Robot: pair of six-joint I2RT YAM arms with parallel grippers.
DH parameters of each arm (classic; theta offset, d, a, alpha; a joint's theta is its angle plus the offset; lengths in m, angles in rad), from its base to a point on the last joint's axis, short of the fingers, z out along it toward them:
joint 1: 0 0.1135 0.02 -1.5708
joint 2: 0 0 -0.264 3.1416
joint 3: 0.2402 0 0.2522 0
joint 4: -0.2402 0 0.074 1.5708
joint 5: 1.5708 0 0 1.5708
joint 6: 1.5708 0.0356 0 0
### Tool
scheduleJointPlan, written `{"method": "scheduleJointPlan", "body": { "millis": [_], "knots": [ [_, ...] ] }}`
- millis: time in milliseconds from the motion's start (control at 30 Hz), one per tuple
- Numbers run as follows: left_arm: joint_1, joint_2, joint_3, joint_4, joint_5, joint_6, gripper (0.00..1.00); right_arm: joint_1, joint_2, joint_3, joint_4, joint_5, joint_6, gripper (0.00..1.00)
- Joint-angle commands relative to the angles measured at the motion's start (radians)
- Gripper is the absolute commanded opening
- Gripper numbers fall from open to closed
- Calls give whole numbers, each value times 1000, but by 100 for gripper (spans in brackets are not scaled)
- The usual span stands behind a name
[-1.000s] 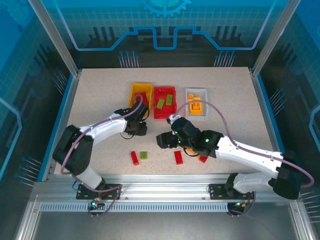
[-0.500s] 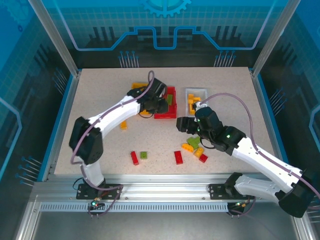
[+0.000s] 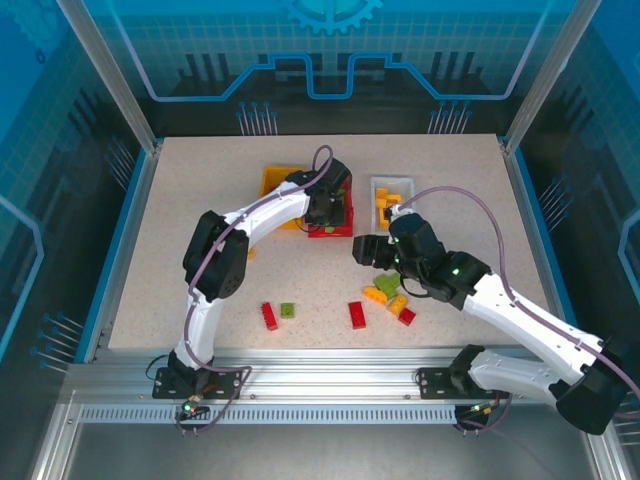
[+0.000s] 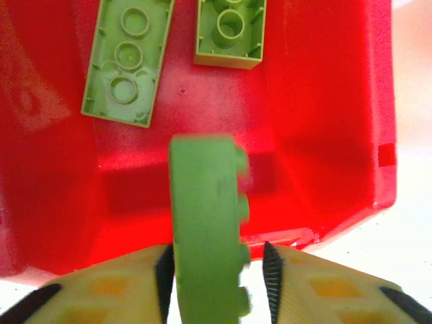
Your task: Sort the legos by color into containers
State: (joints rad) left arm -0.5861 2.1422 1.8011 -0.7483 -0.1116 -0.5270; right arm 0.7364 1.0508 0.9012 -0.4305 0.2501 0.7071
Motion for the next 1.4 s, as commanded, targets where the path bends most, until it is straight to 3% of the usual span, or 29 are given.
{"method": "scheduleJointPlan", "body": {
  "millis": [0,233,367,633,900,1167,1367],
  "knots": [
    [3,-23,43,-40,4,-16,47,-11,15,21,-11,-18,4,76],
    [3,-172,-8,-31,-7,-40,48,1,40,30,-4,-19,-19,76],
    [3,-409,-189,12,-101,-111,50,64,147,85,-8,9,-65,76],
    [19,-1016,-669,-25,-332,-299,59,255,591,355,48,-3,-177,78],
    [22,-1479,-873,-260,-440,-406,62,317,1076,871,-142,42,-159,82],
    [21,-1614,-888,-372,-455,-421,63,323,1351,1226,-241,84,-171,86],
    [22,-1630,-888,-376,-447,-412,62,310,1497,1397,-291,104,-186,82]
  ]
}}
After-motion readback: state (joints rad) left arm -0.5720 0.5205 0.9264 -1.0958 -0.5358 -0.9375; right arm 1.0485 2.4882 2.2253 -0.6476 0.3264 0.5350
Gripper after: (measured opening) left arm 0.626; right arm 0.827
